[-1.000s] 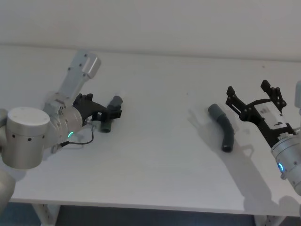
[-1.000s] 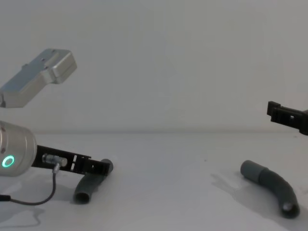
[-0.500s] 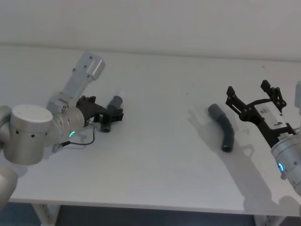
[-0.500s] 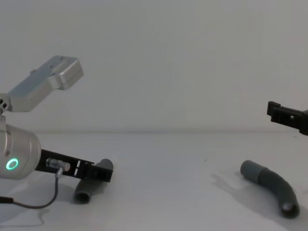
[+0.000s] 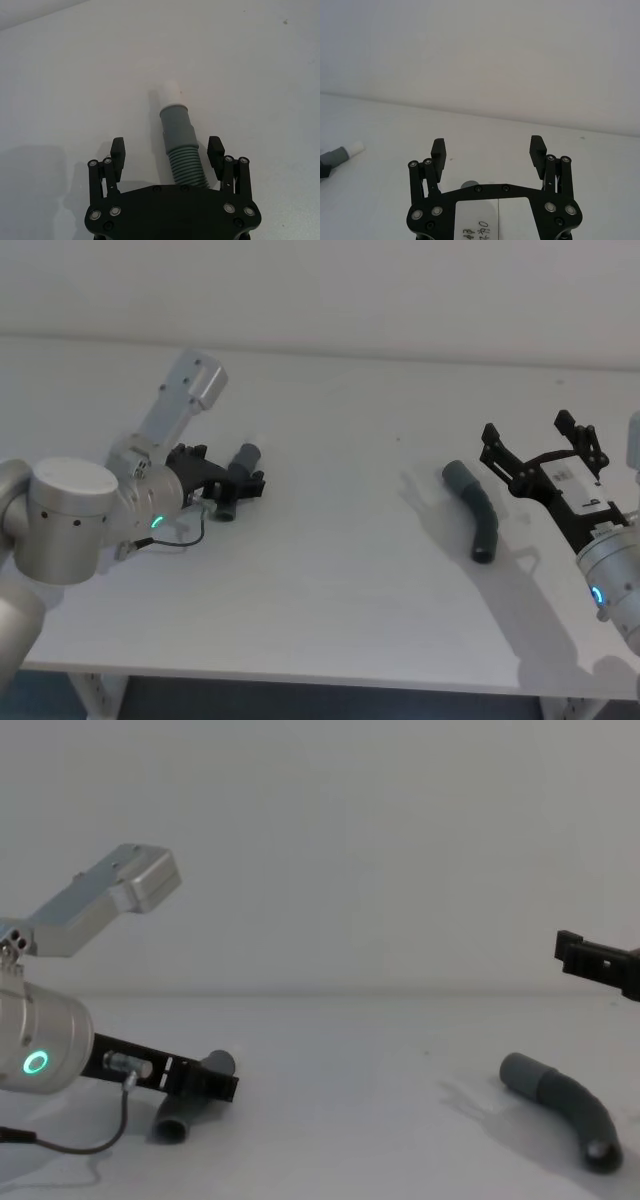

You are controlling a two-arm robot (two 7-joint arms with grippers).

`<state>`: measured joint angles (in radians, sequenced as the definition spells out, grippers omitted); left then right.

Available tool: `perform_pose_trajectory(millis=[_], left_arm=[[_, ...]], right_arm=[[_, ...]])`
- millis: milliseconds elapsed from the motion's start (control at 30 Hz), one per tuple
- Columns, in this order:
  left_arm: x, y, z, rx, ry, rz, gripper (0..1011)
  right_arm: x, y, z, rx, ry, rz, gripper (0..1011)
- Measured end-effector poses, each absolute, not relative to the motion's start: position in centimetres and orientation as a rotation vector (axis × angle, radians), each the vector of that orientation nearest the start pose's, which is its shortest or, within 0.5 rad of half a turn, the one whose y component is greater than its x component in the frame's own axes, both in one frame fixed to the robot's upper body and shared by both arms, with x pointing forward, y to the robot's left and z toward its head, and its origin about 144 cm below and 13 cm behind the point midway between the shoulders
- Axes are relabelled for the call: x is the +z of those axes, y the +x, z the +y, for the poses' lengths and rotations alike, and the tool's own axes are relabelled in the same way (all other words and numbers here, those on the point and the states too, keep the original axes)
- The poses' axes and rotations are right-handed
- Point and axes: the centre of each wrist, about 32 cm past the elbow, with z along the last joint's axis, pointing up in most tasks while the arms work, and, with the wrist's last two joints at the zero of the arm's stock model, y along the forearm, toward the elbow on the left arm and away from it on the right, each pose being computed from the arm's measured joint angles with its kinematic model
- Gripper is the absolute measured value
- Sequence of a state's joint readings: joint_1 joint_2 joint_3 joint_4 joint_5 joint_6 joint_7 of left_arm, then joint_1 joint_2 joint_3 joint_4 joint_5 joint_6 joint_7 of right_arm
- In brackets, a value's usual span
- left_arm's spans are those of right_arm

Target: Use both hands to pick up one end of the pipe from the table, align the ends, and insert them.

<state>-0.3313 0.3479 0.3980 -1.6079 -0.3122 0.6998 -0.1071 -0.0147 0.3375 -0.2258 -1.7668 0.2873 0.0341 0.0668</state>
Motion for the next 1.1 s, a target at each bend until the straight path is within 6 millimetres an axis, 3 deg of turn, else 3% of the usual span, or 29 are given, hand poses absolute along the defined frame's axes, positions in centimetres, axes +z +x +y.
perform_pose_trajectory(millis=[100,300,867,1100], left_arm=[[123.62,51.99,20.63,1.103,0.492,0.207,1000],[123.59,52.12,20.58,1.1,0.492,0.208,877],[123.54,52.27,20.53,1.098,0.492,0.21,363],[123.54,52.29,20.53,1.098,0.492,0.21,351]], right_arm=[[118.87,44.33,-23.71,-1.229,0.026,-0.075,1001],[118.87,44.33,-23.71,-1.229,0.026,-0.075,1001],[118.87,44.33,-23.71,-1.23,0.026,-0.075,1001],[118.87,44.33,-23.71,-1.23,0.026,-0.075,1001]])
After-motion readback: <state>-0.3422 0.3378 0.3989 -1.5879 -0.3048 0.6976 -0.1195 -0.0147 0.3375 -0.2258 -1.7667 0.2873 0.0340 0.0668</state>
